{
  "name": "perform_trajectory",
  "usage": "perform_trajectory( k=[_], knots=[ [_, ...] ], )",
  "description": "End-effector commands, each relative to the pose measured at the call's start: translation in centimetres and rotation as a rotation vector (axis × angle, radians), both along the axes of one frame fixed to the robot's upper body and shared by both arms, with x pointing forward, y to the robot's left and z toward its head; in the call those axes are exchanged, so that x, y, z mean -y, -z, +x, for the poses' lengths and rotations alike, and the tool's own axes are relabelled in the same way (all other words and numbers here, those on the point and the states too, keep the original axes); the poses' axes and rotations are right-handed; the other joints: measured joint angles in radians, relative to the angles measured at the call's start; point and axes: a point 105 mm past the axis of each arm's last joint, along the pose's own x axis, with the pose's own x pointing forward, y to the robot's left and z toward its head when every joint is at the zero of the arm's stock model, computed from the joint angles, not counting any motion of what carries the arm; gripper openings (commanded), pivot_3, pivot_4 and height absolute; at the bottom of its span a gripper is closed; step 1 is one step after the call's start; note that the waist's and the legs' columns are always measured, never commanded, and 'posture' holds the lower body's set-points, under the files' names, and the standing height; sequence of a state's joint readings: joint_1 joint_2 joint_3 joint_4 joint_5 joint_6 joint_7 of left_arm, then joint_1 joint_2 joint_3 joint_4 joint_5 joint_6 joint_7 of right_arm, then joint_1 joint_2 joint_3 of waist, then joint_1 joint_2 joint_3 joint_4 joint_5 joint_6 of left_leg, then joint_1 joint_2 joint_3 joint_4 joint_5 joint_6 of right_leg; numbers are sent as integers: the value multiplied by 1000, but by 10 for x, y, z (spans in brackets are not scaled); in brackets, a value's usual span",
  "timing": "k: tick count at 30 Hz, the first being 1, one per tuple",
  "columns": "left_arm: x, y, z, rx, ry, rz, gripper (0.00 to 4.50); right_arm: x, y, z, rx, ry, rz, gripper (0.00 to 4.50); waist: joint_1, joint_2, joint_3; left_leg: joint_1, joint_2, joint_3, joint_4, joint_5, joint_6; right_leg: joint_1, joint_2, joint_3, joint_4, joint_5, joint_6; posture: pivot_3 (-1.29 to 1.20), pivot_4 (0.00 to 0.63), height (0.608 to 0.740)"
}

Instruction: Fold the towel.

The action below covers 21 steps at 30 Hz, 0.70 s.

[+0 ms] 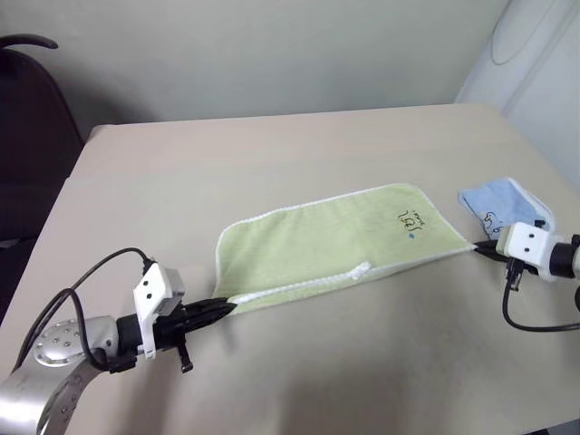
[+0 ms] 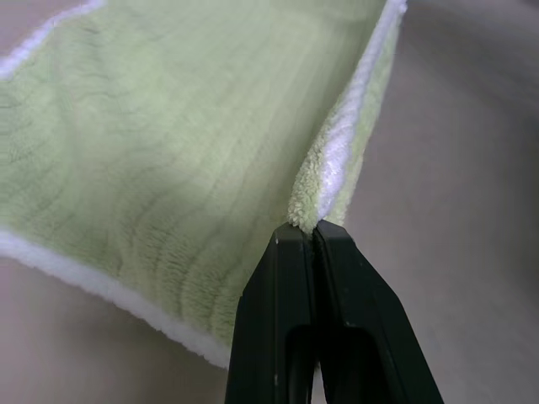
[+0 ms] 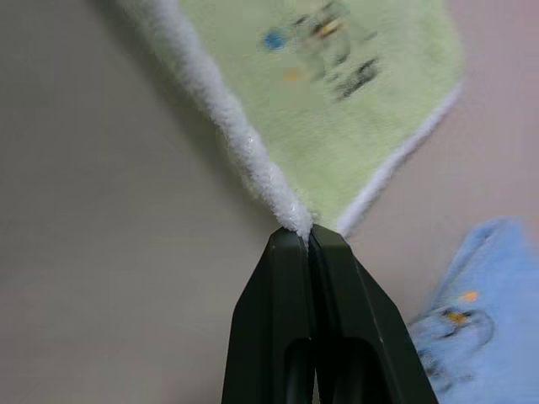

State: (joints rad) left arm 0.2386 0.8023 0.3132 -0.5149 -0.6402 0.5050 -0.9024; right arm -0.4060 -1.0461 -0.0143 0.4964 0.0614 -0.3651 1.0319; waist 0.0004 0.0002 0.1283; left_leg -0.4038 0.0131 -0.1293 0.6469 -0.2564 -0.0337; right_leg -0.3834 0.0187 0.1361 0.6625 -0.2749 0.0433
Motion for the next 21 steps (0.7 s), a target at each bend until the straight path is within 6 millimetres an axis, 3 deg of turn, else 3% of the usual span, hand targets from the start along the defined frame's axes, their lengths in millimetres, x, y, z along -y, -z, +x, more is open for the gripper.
perform_trajectory(
  k=[1, 6, 12, 20, 21],
  knots=[
    [-11, -18, 28, 123, -146, -36, 7, -8, -23, 25, 151, 12, 4, 0, 0, 0, 0, 2, 0, 0, 0, 0, 0, 2, 0, 0, 0, 0, 0, 0, 150, 740],
    [-37, -35, 71, 213, -349, -98, 7, -30, -37, 71, 286, 54, -25, 0, -4, 1, 0, 4, 0, -1, 0, 0, 0, 3, 0, -1, 0, 0, 0, 0, 150, 740],
    [-49, -21, 110, 201, -467, -21, 7, -53, -34, 111, 357, 128, -112, 0, -5, 2, 0, 2, 0, -1, 0, 2, -3, 1, -1, -1, 1, 0, 0, 0, 150, 740],
    [-46, -6, 125, 221, -495, 66, 7, -59, -25, 124, 431, 163, -239, 0, -5, 2, 0, -5, 0, -1, 0, 7, -11, -7, -2, -2, 1, 1, -1, 0, 150, 740],
    [-44, -4, 124, 216, -486, 64, 242, -58, -25, 123, 431, 170, -225, 214, -5, 2, 0, -5, 0, -1, 0, 7, -11, -7, -2, -2, 1, 1, -1, 0, 150, 740]
  ],
)
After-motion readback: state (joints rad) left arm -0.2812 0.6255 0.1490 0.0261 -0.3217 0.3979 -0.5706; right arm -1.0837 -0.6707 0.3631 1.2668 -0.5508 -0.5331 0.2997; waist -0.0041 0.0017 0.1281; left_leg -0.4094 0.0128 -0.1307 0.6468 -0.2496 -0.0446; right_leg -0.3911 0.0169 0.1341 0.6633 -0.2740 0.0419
